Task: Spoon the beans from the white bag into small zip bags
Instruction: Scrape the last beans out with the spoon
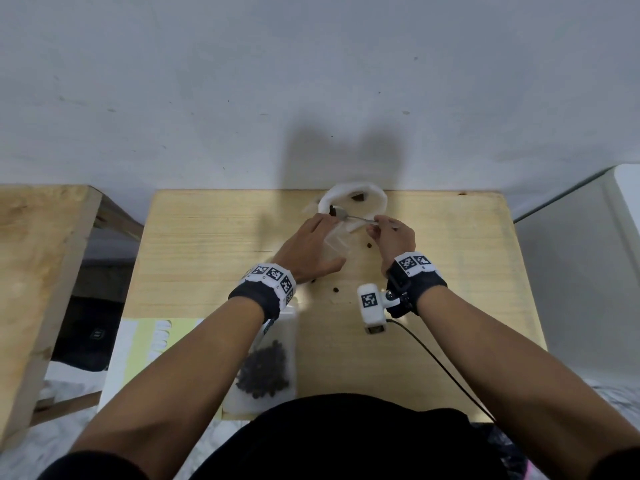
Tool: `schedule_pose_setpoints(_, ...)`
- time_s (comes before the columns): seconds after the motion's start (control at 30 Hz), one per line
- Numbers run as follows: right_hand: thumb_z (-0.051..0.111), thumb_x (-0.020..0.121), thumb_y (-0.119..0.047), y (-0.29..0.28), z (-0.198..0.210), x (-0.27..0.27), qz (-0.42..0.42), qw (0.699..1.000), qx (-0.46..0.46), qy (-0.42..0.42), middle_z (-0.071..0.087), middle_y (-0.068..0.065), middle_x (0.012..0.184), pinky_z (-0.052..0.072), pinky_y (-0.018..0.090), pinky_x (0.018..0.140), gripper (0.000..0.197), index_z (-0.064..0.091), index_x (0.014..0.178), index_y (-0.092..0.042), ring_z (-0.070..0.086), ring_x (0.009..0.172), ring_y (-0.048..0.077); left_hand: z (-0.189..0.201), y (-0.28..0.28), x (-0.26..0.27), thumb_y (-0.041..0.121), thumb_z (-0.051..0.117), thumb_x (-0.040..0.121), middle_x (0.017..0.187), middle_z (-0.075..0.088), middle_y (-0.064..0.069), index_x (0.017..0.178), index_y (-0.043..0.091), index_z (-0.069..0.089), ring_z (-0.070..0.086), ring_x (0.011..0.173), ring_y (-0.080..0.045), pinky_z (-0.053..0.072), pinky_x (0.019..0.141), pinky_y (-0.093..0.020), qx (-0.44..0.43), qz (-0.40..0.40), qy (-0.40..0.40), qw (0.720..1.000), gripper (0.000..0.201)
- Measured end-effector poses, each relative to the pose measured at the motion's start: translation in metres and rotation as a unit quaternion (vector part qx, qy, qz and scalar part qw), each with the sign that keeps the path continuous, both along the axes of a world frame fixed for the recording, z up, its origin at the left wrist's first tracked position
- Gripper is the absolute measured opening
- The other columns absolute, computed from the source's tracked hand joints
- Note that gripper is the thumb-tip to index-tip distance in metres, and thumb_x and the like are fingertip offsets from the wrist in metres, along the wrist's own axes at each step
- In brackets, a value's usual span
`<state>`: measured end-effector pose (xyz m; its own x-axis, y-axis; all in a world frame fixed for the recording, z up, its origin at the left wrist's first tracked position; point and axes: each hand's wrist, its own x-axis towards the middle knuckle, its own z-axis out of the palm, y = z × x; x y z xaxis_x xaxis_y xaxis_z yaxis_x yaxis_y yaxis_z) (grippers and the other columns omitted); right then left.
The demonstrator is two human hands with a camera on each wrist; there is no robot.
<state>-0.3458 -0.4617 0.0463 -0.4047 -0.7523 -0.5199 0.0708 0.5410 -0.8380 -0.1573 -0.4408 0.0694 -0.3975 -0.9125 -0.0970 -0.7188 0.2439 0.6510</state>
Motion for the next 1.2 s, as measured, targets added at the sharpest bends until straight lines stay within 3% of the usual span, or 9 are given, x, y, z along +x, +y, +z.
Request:
schedule_pose_setpoints(0.17,0.057,0.094,-0.013,-0.006,0.004,0.004,-0.009,0.995,-0.013,-0.100,0.075,0.009,0.091,0.056,0.037,0.093,0.018,0.074,0.090,-0.017,0.072,0.085,0.015,-0.002,-0.006,0.005,0.036,0.075,0.080,0.143,0.044,-0.003,0.143,0.012,0.041,0.046,0.128,-0.019,0.044,0.102,-0.033,0.010,0.001,0.005,1.000,0.076)
schedule_pose_setpoints(0.3,0.058,0.095,-0.013,-0.009,0.003,0.007,-0.006,0.992,-0.019,-0.122,0.074,0.012,0.101,0.056,0.034,0.092,0.016,0.074,0.092,-0.015,0.072,0.090,0.016,0.000,-0.012,0.008,0.034,0.076,0.080,0.143,0.044,-0.004,0.143,0.011,0.042,0.046,0.128,-0.019,0.040,0.102,-0.027,0.020,0.012,0.005,1.000,0.075)
schedule_pose_setpoints(0.43,0.057,0.096,-0.009,-0.015,0.005,0.010,-0.020,0.987,-0.025,-0.157,0.072,0.013,0.102,0.057,0.024,0.083,0.016,0.073,0.099,-0.010,0.071,0.089,0.015,0.000,-0.014,0.010,0.035,0.076,0.079,0.144,0.043,-0.001,0.143,0.013,0.041,0.046,0.128,-0.017,0.042,0.102,-0.030,0.035,0.017,-0.005,0.999,0.076)
schedule_pose_setpoints(0.57,0.055,0.098,-0.008,-0.020,0.011,0.012,-0.048,0.978,-0.035,-0.200,0.071,0.009,0.097,0.056,0.018,0.074,0.017,0.070,0.105,-0.004,0.071,0.084,0.013,0.001,-0.017,0.013,0.033,0.076,0.080,0.143,0.043,0.000,0.143,0.014,0.041,0.047,0.125,-0.016,0.040,0.099,-0.025,0.045,0.032,0.000,0.998,0.075)
schedule_pose_setpoints(0.73,0.052,0.099,-0.008,-0.019,0.012,0.008,-0.065,0.975,-0.047,-0.209,0.068,0.009,0.099,0.057,0.024,0.086,0.020,0.068,0.108,0.000,0.070,0.085,0.015,0.003,-0.023,0.014,0.029,0.078,0.079,0.140,0.047,-0.004,0.143,0.012,0.042,0.050,0.122,-0.019,0.035,0.095,-0.020,0.042,0.086,0.036,0.995,0.076)
schedule_pose_setpoints(0.93,0.049,0.099,-0.008,-0.008,0.012,-0.013,-0.050,0.988,-0.036,-0.141,0.068,0.008,0.088,0.057,0.027,0.086,0.022,0.071,0.098,-0.005,0.067,0.080,0.016,0.009,-0.023,0.011,0.047,0.067,0.069,0.145,0.045,-0.004,0.147,0.014,0.038,0.046,0.128,-0.019,0.036,0.101,-0.026,0.082,0.130,0.079,0.985,0.089)
schedule_pose_setpoints(1.03,0.049,0.098,-0.006,-0.004,0.012,-0.024,-0.029,0.993,-0.034,-0.111,0.066,0.007,0.087,0.056,0.027,0.085,0.022,0.067,0.111,-0.001,0.066,0.076,0.013,0.011,-0.021,0.012,0.051,0.065,0.068,0.150,0.041,-0.003,0.149,0.017,0.035,0.041,0.135,-0.022,0.035,0.112,-0.038,0.091,0.132,0.074,0.984,0.092)
schedule_pose_setpoints(1.1,0.051,0.096,-0.004,-0.002,0.014,-0.029,-0.014,0.995,-0.038,-0.092,0.064,0.004,0.086,0.056,0.024,0.081,0.026,0.062,0.118,0.003,0.065,0.074,0.012,0.012,-0.019,0.011,0.053,0.064,0.067,0.150,0.040,-0.002,0.149,0.019,0.034,0.040,0.137,-0.023,0.034,0.114,-0.048,0.099,0.138,0.069,0.983,0.094)
schedule_pose_setpoints(1.2,0.042,0.096,0.002,0.004,0.022,-0.033,0.007,0.997,-0.054,-0.047,0.067,0.007,0.085,0.056,0.016,0.073,0.030,0.067,0.112,0.000,0.068,0.070,0.008,0.012,-0.017,0.008,0.052,0.064,0.067,0.149,0.040,-0.003,0.149,0.020,0.033,0.040,0.136,-0.025,0.035,0.112,-0.051,0.102,0.147,0.058,0.982,0.094)
